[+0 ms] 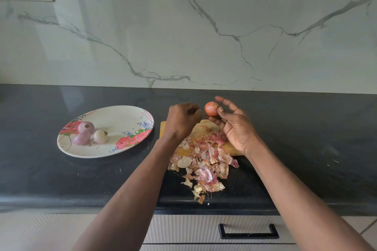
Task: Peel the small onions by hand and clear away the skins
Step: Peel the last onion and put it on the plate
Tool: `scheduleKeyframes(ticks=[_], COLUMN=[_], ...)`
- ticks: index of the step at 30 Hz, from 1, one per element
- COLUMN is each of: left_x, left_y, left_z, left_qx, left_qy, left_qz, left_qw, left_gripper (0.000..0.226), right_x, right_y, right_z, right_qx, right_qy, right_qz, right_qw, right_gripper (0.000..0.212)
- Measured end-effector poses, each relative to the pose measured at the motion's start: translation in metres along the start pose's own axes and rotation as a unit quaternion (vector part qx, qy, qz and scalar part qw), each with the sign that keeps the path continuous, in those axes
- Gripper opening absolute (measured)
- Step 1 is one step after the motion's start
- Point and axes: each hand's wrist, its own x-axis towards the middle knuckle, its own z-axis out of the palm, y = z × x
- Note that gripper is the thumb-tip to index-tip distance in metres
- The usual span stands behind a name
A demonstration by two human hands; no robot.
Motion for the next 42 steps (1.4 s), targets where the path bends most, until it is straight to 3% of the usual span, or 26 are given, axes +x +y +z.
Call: scheduleKeyframes(ticks=[4, 12, 18, 30, 36, 42], left_x=[0.003, 0.004, 0.004, -0.003, -0.007, -0.008], left_y=[-0.001, 0.002, 0.0, 0.004, 0.007, 0.008], left_z=[0.001, -0.003, -0.001, 0.007, 0.009, 0.008], left_qx=[-0.032, -0.145, -0.113, -0.094, -0.041, -0.026], left_qy=[-0.023, -0.035, -0.045, 0.002, 0.017, 0.025], left_qz=[-0.023, -0.032, -0.005, -0.038, -0.004, -0.001], left_qw=[0.999, 0.988, 0.993, 0.995, 0.999, 0.999], left_gripper=[0.028, 0.019, 0.017, 0.009, 0.013, 0.016], right_x=[0.0, 0.002, 0.005, 0.005, 0.002, 0.002], right_y=[0.0, 0.002, 0.007, 0.018, 0.018, 0.017], right_z=[0.0, 0.002, -0.001, -0.002, 0.0, 0.002], right_qx=[0.01, 0.03, -0.043, -0.184, -0.201, -0.148], right_qy=[-0.004, 0.025, 0.02, 0.057, 0.063, 0.046], right_qz=[0.006, -0.001, -0.025, -0.065, -0.076, -0.049], right_qw=[1.0, 0.999, 0.999, 0.979, 0.975, 0.987], right_gripper=[0.035, 0.031, 0.034, 0.03, 0.028, 0.029])
